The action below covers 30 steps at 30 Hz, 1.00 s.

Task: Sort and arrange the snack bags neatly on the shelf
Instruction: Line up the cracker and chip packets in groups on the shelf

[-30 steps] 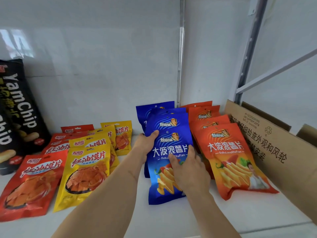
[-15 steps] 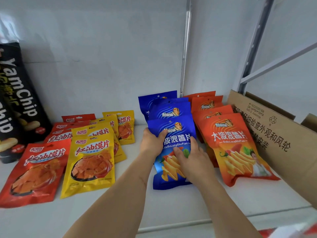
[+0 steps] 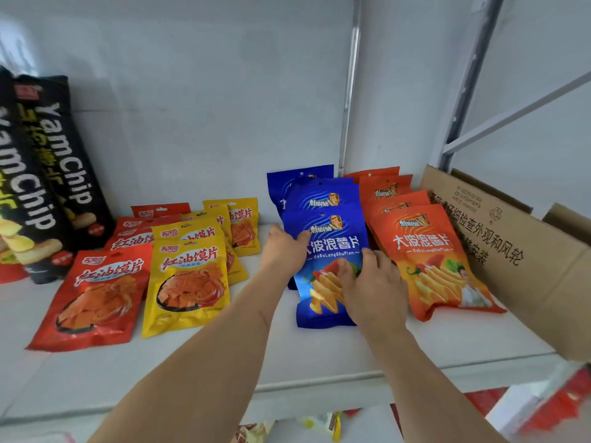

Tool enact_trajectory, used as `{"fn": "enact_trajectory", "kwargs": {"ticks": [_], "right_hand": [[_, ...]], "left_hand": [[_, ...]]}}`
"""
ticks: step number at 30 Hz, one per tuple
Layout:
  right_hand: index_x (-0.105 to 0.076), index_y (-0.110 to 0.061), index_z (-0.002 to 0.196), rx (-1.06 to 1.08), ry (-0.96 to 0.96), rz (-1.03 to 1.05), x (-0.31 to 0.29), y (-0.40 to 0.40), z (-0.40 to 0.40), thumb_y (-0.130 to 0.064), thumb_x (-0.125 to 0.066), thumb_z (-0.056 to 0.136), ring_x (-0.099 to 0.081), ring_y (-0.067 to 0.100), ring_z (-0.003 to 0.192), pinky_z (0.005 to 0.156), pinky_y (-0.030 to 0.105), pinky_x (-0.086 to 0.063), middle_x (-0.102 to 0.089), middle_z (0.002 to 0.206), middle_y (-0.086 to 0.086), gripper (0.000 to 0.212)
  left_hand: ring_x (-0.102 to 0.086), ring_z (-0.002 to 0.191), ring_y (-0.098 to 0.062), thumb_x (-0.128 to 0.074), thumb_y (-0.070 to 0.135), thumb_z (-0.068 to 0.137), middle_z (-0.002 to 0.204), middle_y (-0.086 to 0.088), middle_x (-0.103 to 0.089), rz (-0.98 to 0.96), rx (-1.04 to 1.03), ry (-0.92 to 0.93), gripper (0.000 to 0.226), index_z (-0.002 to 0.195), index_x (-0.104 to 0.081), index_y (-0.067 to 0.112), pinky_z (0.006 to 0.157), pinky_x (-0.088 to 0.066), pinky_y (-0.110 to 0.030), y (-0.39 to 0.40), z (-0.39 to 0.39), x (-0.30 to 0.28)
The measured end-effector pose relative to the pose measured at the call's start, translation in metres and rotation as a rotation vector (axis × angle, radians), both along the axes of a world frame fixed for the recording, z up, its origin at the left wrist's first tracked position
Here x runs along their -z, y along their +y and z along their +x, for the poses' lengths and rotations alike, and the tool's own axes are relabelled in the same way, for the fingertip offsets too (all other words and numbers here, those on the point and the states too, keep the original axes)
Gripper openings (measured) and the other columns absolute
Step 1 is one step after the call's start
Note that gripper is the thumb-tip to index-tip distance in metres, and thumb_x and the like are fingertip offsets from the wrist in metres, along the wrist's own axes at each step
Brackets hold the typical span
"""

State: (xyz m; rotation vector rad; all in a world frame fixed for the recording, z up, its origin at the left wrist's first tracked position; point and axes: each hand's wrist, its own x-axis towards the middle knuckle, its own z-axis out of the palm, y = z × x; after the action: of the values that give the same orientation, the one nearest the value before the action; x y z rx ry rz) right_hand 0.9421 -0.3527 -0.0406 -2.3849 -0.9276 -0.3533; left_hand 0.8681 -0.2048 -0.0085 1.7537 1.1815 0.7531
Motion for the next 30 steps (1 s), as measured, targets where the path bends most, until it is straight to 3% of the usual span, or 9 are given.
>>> {"fn": "enact_trajectory", "kwargs": {"ticks": [4,7,11,15,19,22,26,30], "right_hand": [[-0.053,-0.013,0.134,-0.060,-0.089,0.055,-0.012,0.003,-0.008,-0.045,-0.049,0.097,-0.044,0.032,0.132,0.103,0.046,-0.037,-0.049,0.144,0.011,0.049],[-0.059,-0.012,0.129,-0.181,-0.105,0.134,-0.024,0.015,-0.027,-0.037,-0.056,0.096,-0.047,0.033,0.129,0.101,0.048,-0.039,-0.053,0.141,0.011,0.042],[-0.054,-0.012,0.133,-0.373,-0.034,0.131,-0.033,0.038,-0.059,-0.037,-0.049,0.100,-0.046,0.028,0.128,0.102,0.044,-0.040,-0.053,0.139,0.008,0.042],[-0.046,-0.014,0.142,-0.506,0.228,0.151,-0.049,0.070,-0.084,-0.043,-0.042,0.103,-0.046,0.026,0.131,0.103,0.037,-0.039,-0.049,0.143,0.008,0.048],[-0.044,-0.011,0.143,-0.528,0.559,0.146,-0.053,0.116,-0.100,-0.048,-0.038,0.103,-0.048,0.029,0.132,0.099,0.035,-0.039,-0.053,0.138,0.008,0.054],[-0.039,-0.012,0.147,-0.491,0.643,0.084,-0.049,0.145,-0.106,-0.051,-0.034,0.103,-0.045,0.027,0.135,0.103,0.034,-0.037,-0.048,0.146,0.006,0.058],[-0.036,-0.015,0.149,-0.422,0.677,0.020,-0.041,0.175,-0.102,-0.059,-0.032,0.100,-0.045,0.030,0.135,0.108,0.041,-0.036,-0.045,0.150,0.008,0.065],[-0.043,-0.019,0.144,-0.339,0.542,-0.094,-0.023,0.196,-0.094,-0.069,-0.029,0.095,-0.050,0.035,0.127,0.105,0.049,-0.040,-0.052,0.141,0.012,0.071]], "left_hand": [[-0.049,0.131,-0.031,-0.051,0.039,0.099,0.147,-0.012,-0.046,0.255,-0.063,0.207,0.056,0.146,-0.040,0.011,0.103,-0.048,-0.047,-0.006,-0.044,-0.016],[-0.044,0.133,-0.032,-0.046,0.036,0.101,0.146,-0.012,-0.046,0.336,-0.174,0.289,0.051,0.145,-0.043,0.012,0.107,-0.042,-0.047,-0.007,-0.081,-0.025],[-0.028,0.143,-0.033,-0.047,0.034,0.099,0.154,-0.011,-0.037,0.360,-0.288,0.416,0.056,0.149,-0.037,0.011,0.115,-0.027,-0.046,0.003,-0.129,-0.018],[-0.025,0.145,-0.034,-0.048,0.045,0.099,0.156,-0.013,-0.032,0.300,-0.347,0.537,0.068,0.151,-0.028,0.007,0.116,-0.025,-0.046,0.019,-0.161,-0.010],[-0.018,0.148,-0.037,-0.051,0.042,0.099,0.162,-0.016,-0.019,0.244,-0.239,0.456,0.073,0.154,-0.021,0.005,0.119,-0.022,-0.046,0.039,-0.171,0.001],[-0.019,0.147,-0.036,-0.056,0.037,0.097,0.162,-0.015,-0.017,0.234,-0.191,0.355,0.072,0.153,-0.024,0.005,0.120,-0.020,-0.044,0.051,-0.168,0.009],[-0.021,0.146,-0.039,-0.059,0.035,0.095,0.162,-0.016,-0.014,0.189,-0.194,0.314,0.076,0.154,-0.021,0.005,0.119,-0.023,-0.043,0.063,-0.161,0.015],[-0.016,0.148,-0.037,-0.060,0.041,0.093,0.160,-0.018,-0.017,0.200,-0.236,0.365,0.083,0.154,-0.019,0.003,0.122,-0.017,-0.042,0.073,-0.158,0.018]]}}
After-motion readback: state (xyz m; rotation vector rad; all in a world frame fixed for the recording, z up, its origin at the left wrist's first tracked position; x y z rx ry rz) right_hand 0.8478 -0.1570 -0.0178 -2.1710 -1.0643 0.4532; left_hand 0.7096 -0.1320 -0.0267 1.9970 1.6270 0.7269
